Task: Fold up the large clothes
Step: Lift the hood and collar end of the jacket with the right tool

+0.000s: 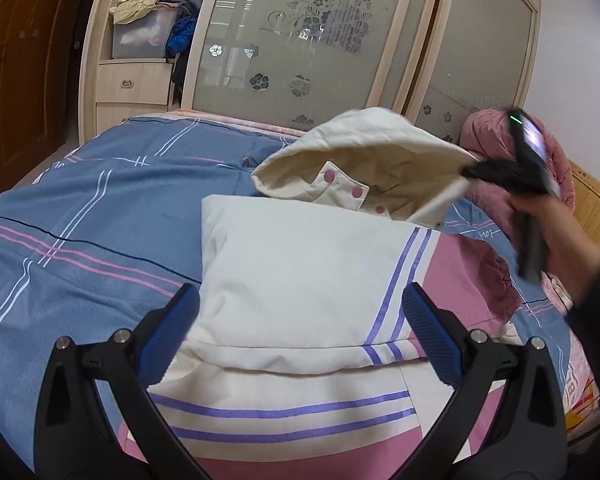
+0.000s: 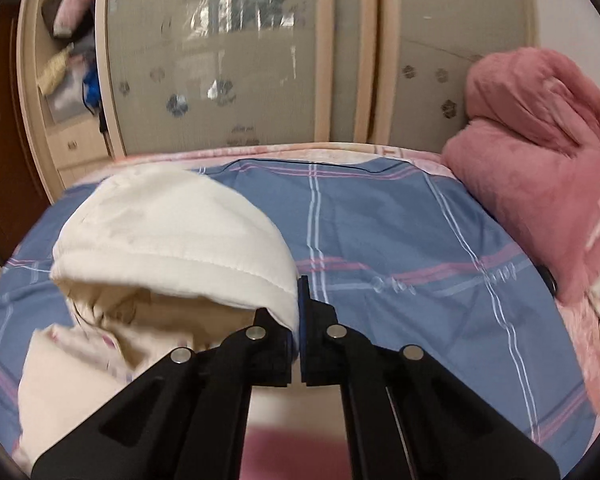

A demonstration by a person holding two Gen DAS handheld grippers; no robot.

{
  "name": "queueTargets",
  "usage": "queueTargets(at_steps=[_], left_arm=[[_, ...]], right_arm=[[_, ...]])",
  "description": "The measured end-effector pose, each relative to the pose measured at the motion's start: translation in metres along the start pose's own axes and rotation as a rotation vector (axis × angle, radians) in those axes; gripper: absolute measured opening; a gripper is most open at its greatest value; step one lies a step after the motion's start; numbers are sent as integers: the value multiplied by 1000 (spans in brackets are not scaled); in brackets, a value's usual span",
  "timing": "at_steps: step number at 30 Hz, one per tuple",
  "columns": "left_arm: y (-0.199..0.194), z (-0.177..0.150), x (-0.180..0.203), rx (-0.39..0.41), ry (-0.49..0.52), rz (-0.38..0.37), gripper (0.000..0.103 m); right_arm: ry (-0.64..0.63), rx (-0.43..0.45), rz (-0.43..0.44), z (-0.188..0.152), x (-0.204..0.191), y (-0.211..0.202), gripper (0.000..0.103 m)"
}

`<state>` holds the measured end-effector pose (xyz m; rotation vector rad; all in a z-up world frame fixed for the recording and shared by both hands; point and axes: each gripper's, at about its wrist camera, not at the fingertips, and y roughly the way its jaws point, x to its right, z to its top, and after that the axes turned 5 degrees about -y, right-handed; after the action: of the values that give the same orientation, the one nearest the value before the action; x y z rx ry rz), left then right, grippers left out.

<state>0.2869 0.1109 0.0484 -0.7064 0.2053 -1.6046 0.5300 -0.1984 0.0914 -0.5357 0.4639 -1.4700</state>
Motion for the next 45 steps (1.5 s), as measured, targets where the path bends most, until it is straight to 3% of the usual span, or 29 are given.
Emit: queueTargets(at_steps=[4, 9, 15, 16, 18, 19, 20, 23, 27, 29, 33, 37, 41, 45], left_arm=[[1, -4, 3, -21, 16, -15, 101], [11, -9, 2, -73, 7, -34, 101], [28, -11, -10, -125, -92, -64, 101], [30, -10, -12, -121, -109, -65, 101], [30, -9, -11, -112, -113, -61, 101], [31, -8, -11, -104, -106, -55, 101], [31, -7, -10, -100, -99, -50, 101], [32, -6, -8, -90, -79, -39, 101], [30, -4, -11, -80, -97, -64, 101], [29, -2, -16, -66, -120, -80, 101], [28, -1, -26, -55, -181, -94, 101], [20, 6, -33, -12, -212, -99, 101], [14, 15, -46, 24, -246, -83, 101], [12, 21, -57, 29, -274, -91, 101]], right_arm=[[32, 16, 37, -53, 21, -29, 1], [4, -45, 16, -103, 26, -13, 2], [20, -57, 26, -82, 22, 17, 7], [25, -72, 23, -77, 23, 23, 17], [34, -82, -6, -67, 22, 24, 50], [46, -73, -22, -64, 22, 21, 71], [64, -57, -17, -64, 24, 16, 76], [162, -55, 68, -69, 32, -14, 76], [365, 70, 254, -83, 40, -61, 76], [489, 82, 392, -85, 35, -60, 76], [639, 19, 539, -66, 8, -34, 73], [685, 12, 600, -26, -30, -8, 73], [795, -51, 636, 12, -55, 39, 73], [961, -117, 590, 29, -62, 99, 73]])
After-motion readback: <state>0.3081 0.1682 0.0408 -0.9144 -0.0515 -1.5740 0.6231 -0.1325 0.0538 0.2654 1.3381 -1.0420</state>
